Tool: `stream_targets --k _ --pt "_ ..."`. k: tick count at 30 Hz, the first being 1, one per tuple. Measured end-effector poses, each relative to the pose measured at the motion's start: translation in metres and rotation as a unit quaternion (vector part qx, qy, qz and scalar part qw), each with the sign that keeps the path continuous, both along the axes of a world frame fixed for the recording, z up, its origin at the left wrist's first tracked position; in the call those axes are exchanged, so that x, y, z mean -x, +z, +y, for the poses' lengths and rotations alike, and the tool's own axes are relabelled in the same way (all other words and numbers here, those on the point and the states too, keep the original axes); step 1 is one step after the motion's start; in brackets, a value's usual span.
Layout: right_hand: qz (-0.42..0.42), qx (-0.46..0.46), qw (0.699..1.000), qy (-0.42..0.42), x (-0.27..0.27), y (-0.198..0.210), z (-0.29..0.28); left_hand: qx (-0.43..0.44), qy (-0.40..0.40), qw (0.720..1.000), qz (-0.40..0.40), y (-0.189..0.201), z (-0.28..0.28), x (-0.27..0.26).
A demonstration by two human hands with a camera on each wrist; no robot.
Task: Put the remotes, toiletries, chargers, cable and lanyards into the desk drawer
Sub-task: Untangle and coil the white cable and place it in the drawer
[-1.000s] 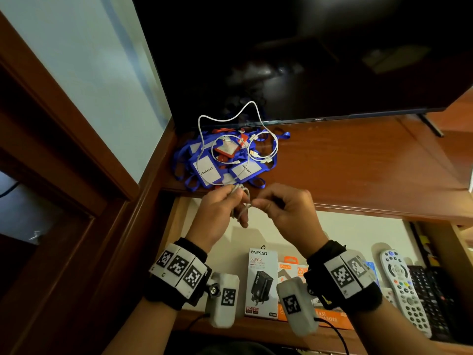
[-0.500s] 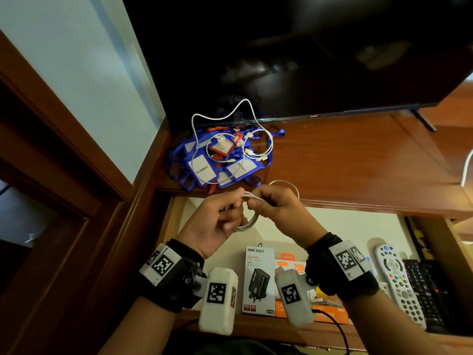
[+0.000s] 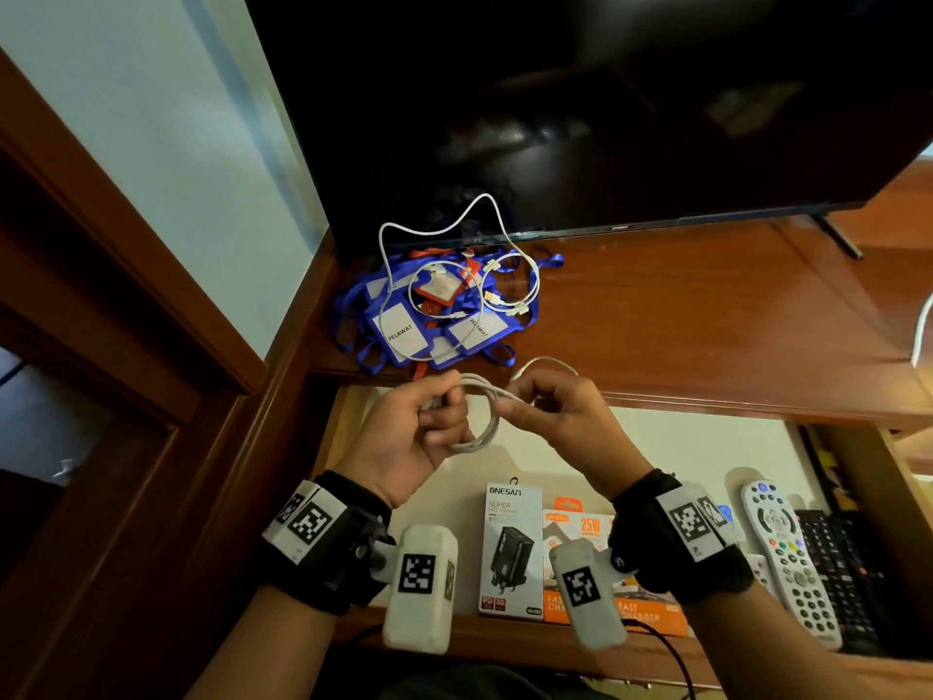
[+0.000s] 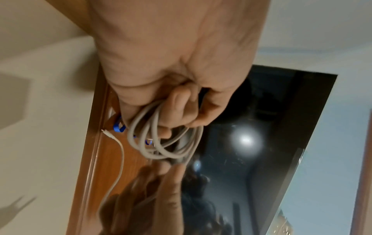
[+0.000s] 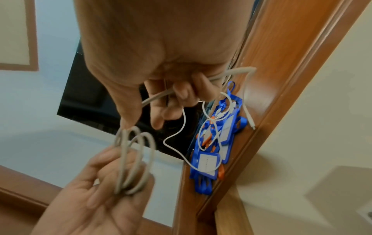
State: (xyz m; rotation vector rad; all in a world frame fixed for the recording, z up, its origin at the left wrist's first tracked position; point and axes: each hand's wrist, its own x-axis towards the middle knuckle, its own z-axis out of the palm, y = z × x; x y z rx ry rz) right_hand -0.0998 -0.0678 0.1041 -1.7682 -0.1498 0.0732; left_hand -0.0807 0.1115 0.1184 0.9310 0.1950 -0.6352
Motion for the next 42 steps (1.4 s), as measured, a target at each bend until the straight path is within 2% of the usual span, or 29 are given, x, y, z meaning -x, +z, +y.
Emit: stream_targets --k 3,7,9,11,14,18,22,25,29,33,38,40,42 --pt "0.002 -0.043 0.998 -0.052 0.006 -0.009 -0.01 0.053 0.056 0.996 0.042 0.002 0.006 -0.002" --pt "0.014 -0.069 0.993 -0.095 0.013 -0.024 -0.019 0.07 0.162 0.984 0.016 0.004 0.017 -0.008" --pt "0.012 -0.052 0.992 -0.118 0.015 -0.029 -0.018 0.078 0.209 0.975 0.001 0.006 0.02 -0.01" --pt "-0.012 0.013 0.993 -0.115 0.015 -0.031 -0.013 0.07 0.241 0.968 -0.015 0.008 0.019 -0.011" --pt "-0.063 0.148 0.985 -0.062 0.015 -0.031 -0.002 -0.017 0.278 0.958 -0.07 0.009 0.01 -0.01" --pt "-0.095 0.225 0.969 0.043 0.02 -0.022 0.019 -0.202 0.263 0.926 -0.183 0.002 -0.003 -0.007" --pt "-0.134 0.198 0.968 0.078 0.022 -0.014 0.026 -0.313 0.182 0.903 -0.232 -0.008 -0.01 0.0" --pt "-0.138 0.163 0.975 0.062 0.019 -0.011 0.024 -0.379 0.12 0.877 -0.268 -0.018 -0.013 0.006" --pt "-0.137 0.091 0.986 0.017 0.014 -0.006 0.019 -0.333 0.064 0.911 -0.236 -0.026 -0.018 0.015" --pt "-0.153 0.083 0.985 -0.011 0.01 -0.004 0.014 -0.216 0.032 0.957 -0.189 -0.019 -0.022 0.021" --pt "-0.184 0.125 0.97 -0.095 0.009 -0.009 0.011 -0.222 -0.009 0.964 -0.149 -0.013 -0.022 0.023" --pt "-0.155 0.103 0.976 -0.117 0.01 -0.012 0.009 -0.222 -0.023 0.966 -0.131 -0.011 -0.023 0.023" --pt "-0.104 0.07 0.988 -0.088 0.011 -0.015 0.009 -0.2 -0.024 0.974 -0.105 -0.009 -0.023 0.022"
